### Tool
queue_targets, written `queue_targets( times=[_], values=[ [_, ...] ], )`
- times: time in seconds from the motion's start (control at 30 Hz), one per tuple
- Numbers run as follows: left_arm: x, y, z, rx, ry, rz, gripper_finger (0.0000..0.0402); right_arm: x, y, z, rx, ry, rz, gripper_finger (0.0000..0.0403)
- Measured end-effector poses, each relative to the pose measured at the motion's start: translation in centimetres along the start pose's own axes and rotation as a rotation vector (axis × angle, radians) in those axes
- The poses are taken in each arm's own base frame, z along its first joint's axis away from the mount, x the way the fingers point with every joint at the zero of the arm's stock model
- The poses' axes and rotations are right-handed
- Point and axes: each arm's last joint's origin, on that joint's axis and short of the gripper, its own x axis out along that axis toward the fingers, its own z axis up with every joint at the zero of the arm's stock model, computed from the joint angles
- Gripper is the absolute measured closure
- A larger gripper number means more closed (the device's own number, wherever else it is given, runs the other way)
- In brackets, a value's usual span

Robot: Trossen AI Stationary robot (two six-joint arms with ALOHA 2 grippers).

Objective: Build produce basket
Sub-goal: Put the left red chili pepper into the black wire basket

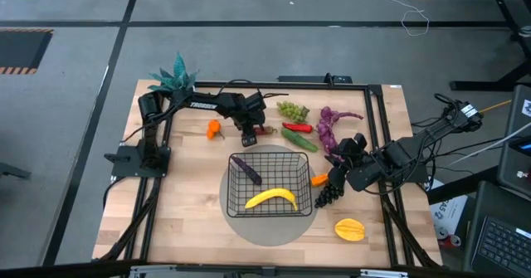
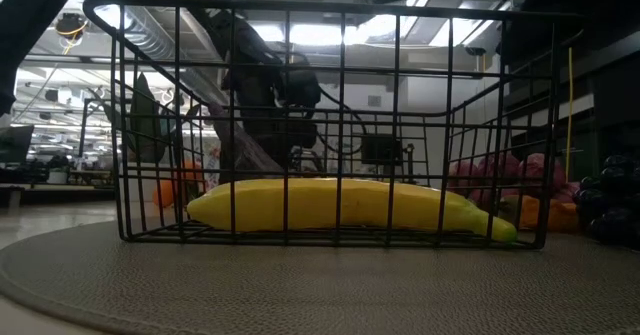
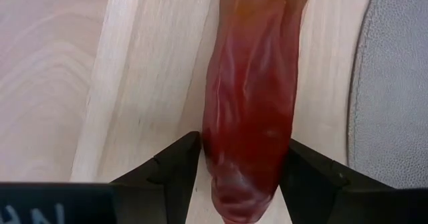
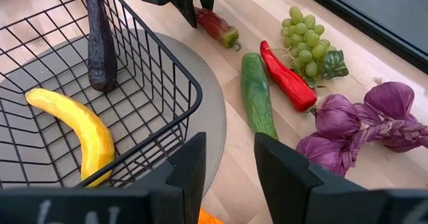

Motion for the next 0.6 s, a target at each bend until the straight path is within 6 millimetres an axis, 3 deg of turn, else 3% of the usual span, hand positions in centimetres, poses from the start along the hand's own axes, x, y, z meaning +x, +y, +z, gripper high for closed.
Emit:
queue_targets(
  times=[0.2, 0.5, 0.6],
  values=[
    [0.0, 0.1, 0.1, -0.004, -0.017, 0.003, 0.0227, 0.0, 0.0, 0.0, -0.007, -0.001, 0.0, 0.0272],
    [0.0, 0.2, 0.6, -0.033, -0.061, 0.016, 0.0355, 0.0, 0.0, 0.0, -0.002, -0.003, 0.003, 0.0272],
    [-0.3, 0.3, 1.4, -0.05, -0.084, 0.029, 0.0359, 0.0, 0.0, 0.0, -0.002, -0.003, 0.003, 0.0272]
  ],
)
